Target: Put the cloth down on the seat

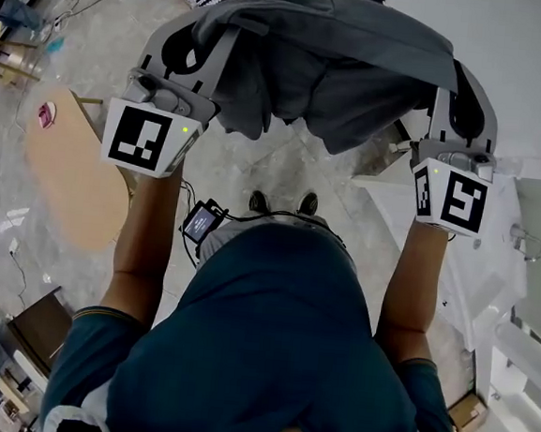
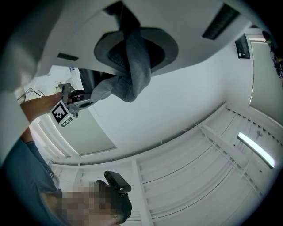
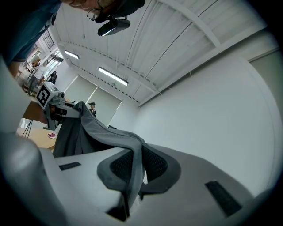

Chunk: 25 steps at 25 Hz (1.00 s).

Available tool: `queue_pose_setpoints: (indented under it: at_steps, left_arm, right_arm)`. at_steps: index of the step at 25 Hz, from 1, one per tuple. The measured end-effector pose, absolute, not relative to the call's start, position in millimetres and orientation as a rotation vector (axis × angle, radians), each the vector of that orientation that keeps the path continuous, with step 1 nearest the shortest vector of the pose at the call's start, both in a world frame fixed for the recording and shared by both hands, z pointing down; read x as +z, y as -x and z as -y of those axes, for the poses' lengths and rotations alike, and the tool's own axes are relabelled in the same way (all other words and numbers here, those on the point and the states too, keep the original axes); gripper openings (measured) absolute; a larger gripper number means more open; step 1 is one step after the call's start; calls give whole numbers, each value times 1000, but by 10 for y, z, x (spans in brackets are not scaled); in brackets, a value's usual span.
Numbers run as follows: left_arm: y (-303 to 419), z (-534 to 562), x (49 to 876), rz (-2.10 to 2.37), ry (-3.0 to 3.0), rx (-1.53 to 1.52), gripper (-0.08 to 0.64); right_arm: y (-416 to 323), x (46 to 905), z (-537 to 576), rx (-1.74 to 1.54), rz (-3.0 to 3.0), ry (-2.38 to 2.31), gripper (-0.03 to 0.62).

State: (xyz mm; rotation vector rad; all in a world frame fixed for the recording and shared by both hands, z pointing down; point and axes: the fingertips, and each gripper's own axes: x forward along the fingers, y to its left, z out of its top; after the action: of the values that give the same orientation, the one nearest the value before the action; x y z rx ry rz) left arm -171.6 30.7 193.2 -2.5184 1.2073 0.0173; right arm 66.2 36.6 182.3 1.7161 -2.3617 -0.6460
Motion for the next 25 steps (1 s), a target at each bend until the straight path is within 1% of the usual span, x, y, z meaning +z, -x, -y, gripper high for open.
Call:
queue_pose_setpoints:
  at_steps: [7, 18, 25]
  left_arm:
    - [1702, -177, 2011, -1233, 2530, -3, 25]
    - [1593, 75, 1885, -1287, 2448, -12, 25]
    - [1401, 229, 1838, -1309, 2399, -15, 26]
  right_arm:
    - [-681, 1856, -194, -640, 2368, -1703, 31]
    - [-796, 1846, 139, -652, 2446, -1668, 31]
    - [-963, 1832, 319, -676, 2493, -1638, 31]
